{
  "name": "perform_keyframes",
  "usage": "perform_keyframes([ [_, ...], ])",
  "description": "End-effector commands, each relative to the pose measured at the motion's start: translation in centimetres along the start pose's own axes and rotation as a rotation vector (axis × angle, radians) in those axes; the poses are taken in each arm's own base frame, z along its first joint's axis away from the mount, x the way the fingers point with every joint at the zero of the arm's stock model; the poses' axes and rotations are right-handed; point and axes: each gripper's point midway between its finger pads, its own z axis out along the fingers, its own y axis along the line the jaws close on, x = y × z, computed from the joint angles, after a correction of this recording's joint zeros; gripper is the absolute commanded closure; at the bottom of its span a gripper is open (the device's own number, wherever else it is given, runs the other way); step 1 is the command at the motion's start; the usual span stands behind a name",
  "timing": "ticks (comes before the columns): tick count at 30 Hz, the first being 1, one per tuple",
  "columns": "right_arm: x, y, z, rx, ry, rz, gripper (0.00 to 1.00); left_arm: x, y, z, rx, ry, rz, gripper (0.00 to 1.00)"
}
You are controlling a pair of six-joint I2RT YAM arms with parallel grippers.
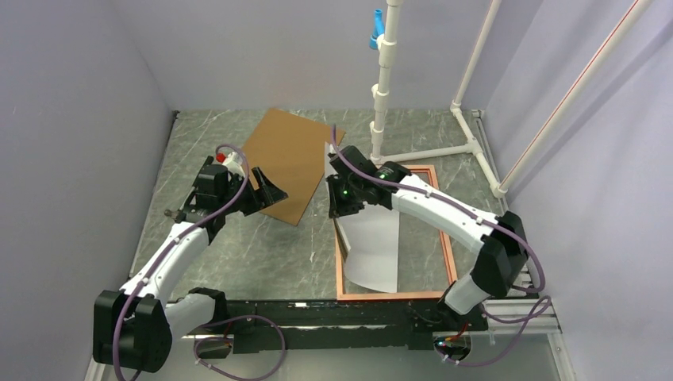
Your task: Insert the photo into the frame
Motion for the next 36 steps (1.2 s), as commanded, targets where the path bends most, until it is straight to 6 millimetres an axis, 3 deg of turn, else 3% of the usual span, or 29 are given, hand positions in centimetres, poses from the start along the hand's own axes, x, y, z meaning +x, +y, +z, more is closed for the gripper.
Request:
perform_keyframes([
  [1, -1.0, 1.1, 2.1, -0.019, -0.042, 0.014, 0.85, -2.0, -2.2, -0.7, 0.062, -0.059, 0.027, 0.18],
  [5, -0.7, 0.6, 3.6, 0.020, -0.032, 0.012, 0.80, -1.6, -1.8, -0.3, 0.066, -0.047, 0.011, 0.17],
  [8, -0.1, 0.7, 4.1, 0.010, -0.013, 0.003, 0.71, -1.1, -1.5, 0.2, 0.080, -0.031, -0.006, 0.17],
  [12, 0.4, 1.1, 3.8, -0.024, -0.008, -0.002, 0.34, -0.4, -1.1, 1.0, 0.102, -0.004, -0.025, 0.16],
  [17, 0.1, 1.7, 2.5, -0.077, -0.046, 0.002, 0.10, 0.5, -0.3, 2.1, 0.113, 0.030, -0.025, 0.16],
  [21, -0.2, 1.6, 1.7, -0.128, -0.061, 0.027, 0.06, 1.6, 0.3, 2.9, 0.128, 0.080, -0.022, 0.16],
  [26, -0.1, 0.0, 0.7, -0.214, -0.069, 0.102, 0.06, 3.3, 1.0, 4.2, 0.173, 0.152, -0.033, 0.19],
  [36, 0.7, -6.5, -1.0, -0.210, -0.110, 0.231, 0.07, 7.5, 1.2, 6.9, 0.229, 0.305, -0.025, 0.25],
])
